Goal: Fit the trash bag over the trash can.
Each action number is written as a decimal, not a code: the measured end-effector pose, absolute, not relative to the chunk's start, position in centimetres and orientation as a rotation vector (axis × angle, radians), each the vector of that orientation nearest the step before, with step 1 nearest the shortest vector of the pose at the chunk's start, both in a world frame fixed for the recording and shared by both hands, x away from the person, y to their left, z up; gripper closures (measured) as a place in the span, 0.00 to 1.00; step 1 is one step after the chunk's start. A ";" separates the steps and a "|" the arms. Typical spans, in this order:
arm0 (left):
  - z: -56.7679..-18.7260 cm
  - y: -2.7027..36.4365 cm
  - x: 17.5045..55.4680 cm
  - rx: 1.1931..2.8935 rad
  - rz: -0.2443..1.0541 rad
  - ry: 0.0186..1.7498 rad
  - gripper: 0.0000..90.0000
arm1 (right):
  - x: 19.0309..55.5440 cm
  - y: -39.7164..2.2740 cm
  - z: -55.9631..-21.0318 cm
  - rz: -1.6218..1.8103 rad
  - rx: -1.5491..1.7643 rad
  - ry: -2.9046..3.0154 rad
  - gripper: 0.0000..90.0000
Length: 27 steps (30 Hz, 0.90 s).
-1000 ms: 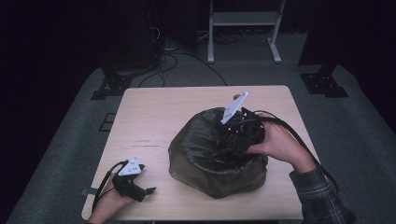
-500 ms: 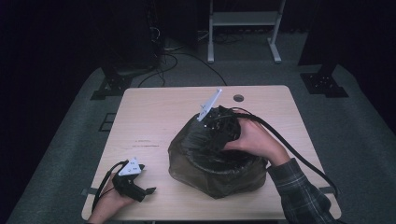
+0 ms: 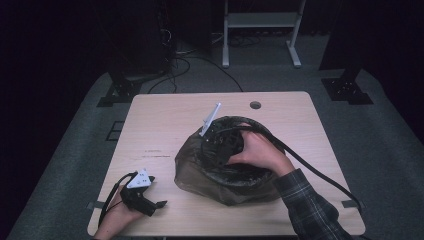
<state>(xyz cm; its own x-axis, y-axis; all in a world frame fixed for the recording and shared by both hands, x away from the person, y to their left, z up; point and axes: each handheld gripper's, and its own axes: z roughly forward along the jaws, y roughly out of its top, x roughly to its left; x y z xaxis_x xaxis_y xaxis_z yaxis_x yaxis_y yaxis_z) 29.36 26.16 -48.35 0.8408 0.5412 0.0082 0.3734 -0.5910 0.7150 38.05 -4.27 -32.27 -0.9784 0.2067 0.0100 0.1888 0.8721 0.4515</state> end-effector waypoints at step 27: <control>-48.4 26.2 29.4 2.269 0.290 0.663 0.00 | 38.4 -9.5 -26.7 0.835 0.446 2.841 0.00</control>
<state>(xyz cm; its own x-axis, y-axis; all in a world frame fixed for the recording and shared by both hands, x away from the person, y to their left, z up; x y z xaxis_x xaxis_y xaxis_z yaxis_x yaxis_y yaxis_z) 29.36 26.16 -48.36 0.8408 0.5413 0.0084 0.3733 -0.5909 0.7152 38.38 -9.50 -26.69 -0.9451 0.3219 -0.0563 0.2402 0.8011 0.5482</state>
